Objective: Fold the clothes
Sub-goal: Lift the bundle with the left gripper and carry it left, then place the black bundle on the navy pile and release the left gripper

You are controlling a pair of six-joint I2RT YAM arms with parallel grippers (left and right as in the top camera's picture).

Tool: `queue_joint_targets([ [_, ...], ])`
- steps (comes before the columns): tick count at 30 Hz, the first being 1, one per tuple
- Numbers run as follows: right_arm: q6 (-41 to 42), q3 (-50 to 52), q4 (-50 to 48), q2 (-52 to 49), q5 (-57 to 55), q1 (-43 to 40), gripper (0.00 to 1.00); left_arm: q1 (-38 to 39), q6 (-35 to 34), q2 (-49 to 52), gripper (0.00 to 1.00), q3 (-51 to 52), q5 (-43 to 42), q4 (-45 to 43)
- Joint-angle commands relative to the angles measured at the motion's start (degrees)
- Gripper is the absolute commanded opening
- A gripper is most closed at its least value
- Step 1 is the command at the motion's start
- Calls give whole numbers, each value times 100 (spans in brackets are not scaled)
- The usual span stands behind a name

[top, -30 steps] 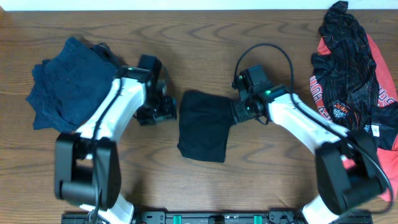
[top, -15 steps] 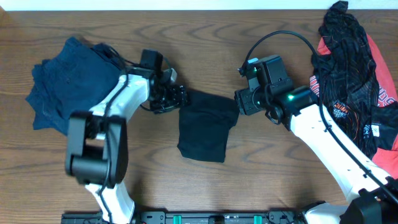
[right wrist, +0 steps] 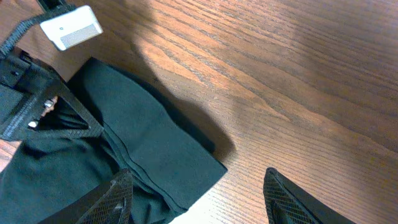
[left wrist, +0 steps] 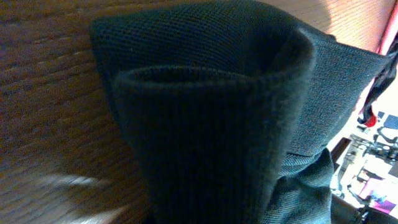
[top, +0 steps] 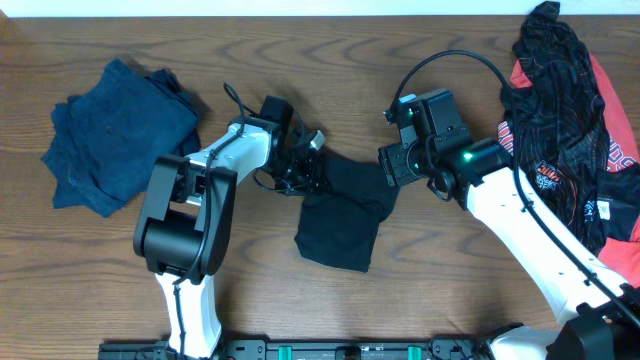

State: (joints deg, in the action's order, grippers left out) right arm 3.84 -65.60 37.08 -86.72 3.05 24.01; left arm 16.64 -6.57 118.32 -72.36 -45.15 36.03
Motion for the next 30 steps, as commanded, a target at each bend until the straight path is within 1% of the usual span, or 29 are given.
queue_joint_targets([
  [1, -70, -46, 9, 101, -116, -48, 66, -203, 164, -494, 6, -98, 892, 188],
  [4, -70, -46, 33, 101, -280, -48, 66, -435, 160, -1185, 6, -177, 1873, 380],
  [6, -70, -46, 57, 101, -291, -50, 66, -643, 133, -1716, 6, -181, 2374, 402],
  [11, -70, -46, 81, 101, -310, -50, 66, -1211, 243, -2922, 6, -181, 3268, 374],
  [15, -70, -46, 87, 101, -328, -74, 66, -1751, 306, -3543, 6, -181, 3908, 114],
  [18, -70, -46, 90, 101, -328, -105, 66, -2249, 337, -3657, 6, -181, 3941, -166],
  [21, -72, -46, 92, 101, -328, -114, 66, -2704, 339, -3543, 6, -181, 3943, -450],
  [30, -74, -46, 107, 101, -328, -114, 66, -3945, 334, -2608, 6, -181, 3936, -1707],
])
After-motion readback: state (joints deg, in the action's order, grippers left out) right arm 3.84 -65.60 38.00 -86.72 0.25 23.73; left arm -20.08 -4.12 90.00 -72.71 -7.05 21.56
